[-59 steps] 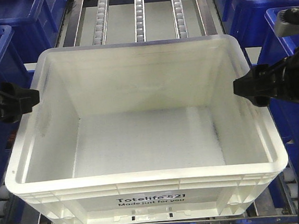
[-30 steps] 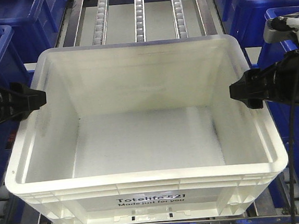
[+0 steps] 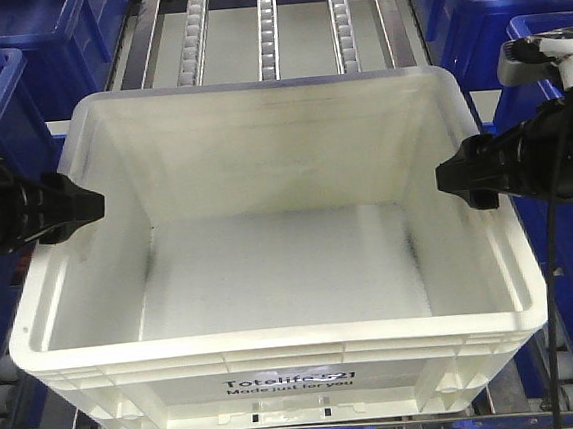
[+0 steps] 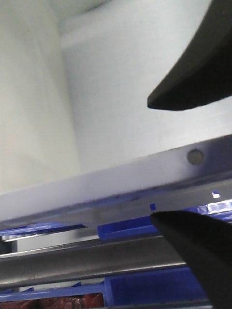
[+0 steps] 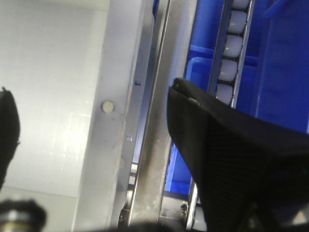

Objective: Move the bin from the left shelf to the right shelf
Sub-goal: 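Lower both grippers onto the tote's side rims and close them, then pull the gripped tote toward the robot off the roller shelf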

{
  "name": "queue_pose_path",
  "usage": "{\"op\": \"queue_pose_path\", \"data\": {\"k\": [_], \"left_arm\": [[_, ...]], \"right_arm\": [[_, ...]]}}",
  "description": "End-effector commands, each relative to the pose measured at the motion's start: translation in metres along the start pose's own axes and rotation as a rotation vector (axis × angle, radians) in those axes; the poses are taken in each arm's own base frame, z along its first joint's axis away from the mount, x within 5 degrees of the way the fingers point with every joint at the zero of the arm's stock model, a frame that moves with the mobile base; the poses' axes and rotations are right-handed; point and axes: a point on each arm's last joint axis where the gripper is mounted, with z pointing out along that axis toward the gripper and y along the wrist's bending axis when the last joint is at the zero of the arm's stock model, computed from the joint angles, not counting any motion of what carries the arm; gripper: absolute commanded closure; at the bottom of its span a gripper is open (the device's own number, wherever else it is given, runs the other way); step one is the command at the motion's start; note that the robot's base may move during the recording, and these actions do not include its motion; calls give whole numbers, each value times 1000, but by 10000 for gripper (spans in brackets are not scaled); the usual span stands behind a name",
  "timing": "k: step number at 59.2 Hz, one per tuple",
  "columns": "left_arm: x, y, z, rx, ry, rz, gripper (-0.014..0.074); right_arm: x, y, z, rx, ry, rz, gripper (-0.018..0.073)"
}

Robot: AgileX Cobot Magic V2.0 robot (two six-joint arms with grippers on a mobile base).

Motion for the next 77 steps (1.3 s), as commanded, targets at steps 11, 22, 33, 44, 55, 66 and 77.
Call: {"op": "queue_pose_path", "data": {"k": [11,22,33,44,55,66,77], "left_arm": [[-26,-10,-19,30,-123,-3,183],[-27,-10,-16,33,-105,-3,185],[-25,-9,-8,34,-67,-10,185],[-23,-7,-1,33,-40,-15,185],[-22,-6,3,34,-22,-18,185],[-23,-6,3,33,-26,-18,185],[-23,-6,3,32,-29,-18,185]], "right_arm": [[-15,2,-11,1,-108,-2,-10],[-13,0,-2,2,-65,3,-10],[-18,1,5,1,-31,4,-10],[-19,0,11,2,-10,6,-8],[-17,-1,19,4,21,9,7],[-15,-2,25,5,45,11,49],[-15,-2,25,4,43,10,62]]}}
